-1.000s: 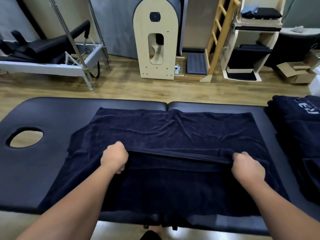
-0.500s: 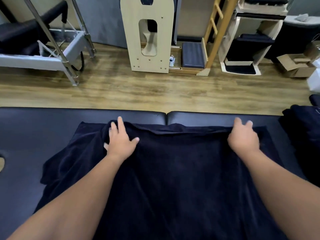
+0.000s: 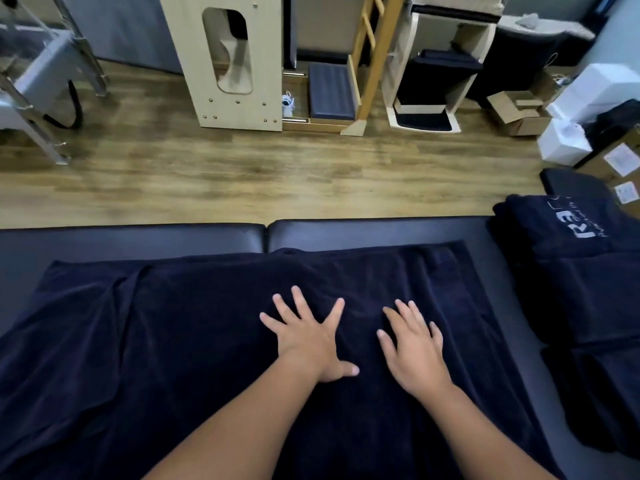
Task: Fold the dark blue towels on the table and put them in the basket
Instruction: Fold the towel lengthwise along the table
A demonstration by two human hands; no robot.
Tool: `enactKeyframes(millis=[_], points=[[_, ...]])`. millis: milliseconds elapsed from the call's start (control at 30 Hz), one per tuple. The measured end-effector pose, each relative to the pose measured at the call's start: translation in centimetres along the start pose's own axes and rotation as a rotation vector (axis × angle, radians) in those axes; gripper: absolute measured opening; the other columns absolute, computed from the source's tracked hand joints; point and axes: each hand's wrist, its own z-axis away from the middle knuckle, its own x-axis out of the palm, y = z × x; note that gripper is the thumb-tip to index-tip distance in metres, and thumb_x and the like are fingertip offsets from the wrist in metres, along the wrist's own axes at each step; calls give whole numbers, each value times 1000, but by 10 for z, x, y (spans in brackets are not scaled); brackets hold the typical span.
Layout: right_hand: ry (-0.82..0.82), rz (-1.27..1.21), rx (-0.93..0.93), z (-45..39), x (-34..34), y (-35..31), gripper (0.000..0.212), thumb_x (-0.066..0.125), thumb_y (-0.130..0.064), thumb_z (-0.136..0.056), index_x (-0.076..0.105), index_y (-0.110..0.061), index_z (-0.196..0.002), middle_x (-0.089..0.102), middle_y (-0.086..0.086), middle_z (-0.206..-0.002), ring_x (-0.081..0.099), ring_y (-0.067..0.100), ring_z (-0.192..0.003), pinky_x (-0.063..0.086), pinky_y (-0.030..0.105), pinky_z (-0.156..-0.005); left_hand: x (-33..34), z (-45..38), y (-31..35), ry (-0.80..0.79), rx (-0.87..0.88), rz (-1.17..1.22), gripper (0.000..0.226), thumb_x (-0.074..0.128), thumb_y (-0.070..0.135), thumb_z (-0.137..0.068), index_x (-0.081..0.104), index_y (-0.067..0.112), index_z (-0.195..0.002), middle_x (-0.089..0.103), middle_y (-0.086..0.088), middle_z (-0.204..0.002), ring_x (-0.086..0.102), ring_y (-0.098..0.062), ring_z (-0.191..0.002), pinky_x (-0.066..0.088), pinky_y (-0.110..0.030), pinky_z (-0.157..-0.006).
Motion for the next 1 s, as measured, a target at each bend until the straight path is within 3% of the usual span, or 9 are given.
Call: enactKeyframes(millis=[100,200,300,433,533,567,700,900,1000], points=[[113,-242,70,-18,-22,32,43,50,-34,-103,51,-20,-144,40,-5,-156,35,17,-145,36,43,-115,-17,-10,31,22,-17,-37,128,61,82,-73,-31,38,-151,-37,-35,-152,-27,-60,-141,3,-84,-104],[261,-277,139,-47,-46,58,33,55,-22,-101,60,-14,-132,53,-4,-140,59,19,-117,50,34,-96,-32,-27,56,-57,45,-46,141,84,58,-71,-36,51,-143,-47,-24,-151,-27,-62,-140,14,-86,-101],[279,-216,269,-77,-69,78,38,58,-25,-100,56,-15,-136,53,1,-139,61,24,-111,44,32,-83,-46,-46,75,-160,0,-68,155,94,44,-63,-44,57,-133,-48,-28,-147,-20,-69,-137,25,-85,-99],[132,-291,482,-114,-83,91,57,65,-39,-95,48,-11,-141,61,12,-130,55,35,-122,46,41,-92,-46,-51,81,-180,-32,-78,160,96,39,-61,-47,59,-128,-50,-29,-144,-19,-70,-137,26,-84,-100],[70,-408,474,-133,-84,96,10,69,-34,-89,63,-26,-89,65,4,-95,61,33,-107,50,39,-85,-45,-51,80,-173,-37,-88,161,97,40,-60,-48,61,-126,-52,-27,-144,-19,-69,-138,28,-82,-102],[92,-432,463,-137,-87,98,9,69,-30,-89,63,-26,-83,64,4,-92,61,32,-103,49,37,-80,-44,-52,80,-171,-39,-89,161,97,40,-59,-48,61,-126,-52,-27,-144,-19,-68,-138,28,-82,-102],[426,-490,495,-151,-99,123,8,59,-12,-95,64,-16,-99,56,4,-106,58,32,-99,38,32,-74,-44,-52,83,-157,-53,-95,162,97,41,-58,-50,61,-124,-51,-28,-144,-19,-68,-138,29,-81,-102],[155,-403,511,-148,-91,123,23,55,-32,-100,58,-16,-116,61,5,-101,59,32,-105,41,35,-75,-44,-51,88,-172,-84,-98,163,97,37,-59,-53,60,-120,-57,-28,-139,-22,-69,-137,27,-81,-103],[100,-320,497,-146,-88,116,38,61,-34,-97,56,-12,-127,66,9,-117,60,32,-112,45,35,-77,-48,-52,89,-192,-93,-92,163,97,38,-60,-53,61,-118,-59,-27,-137,-23,-69,-137,25,-82,-104]])
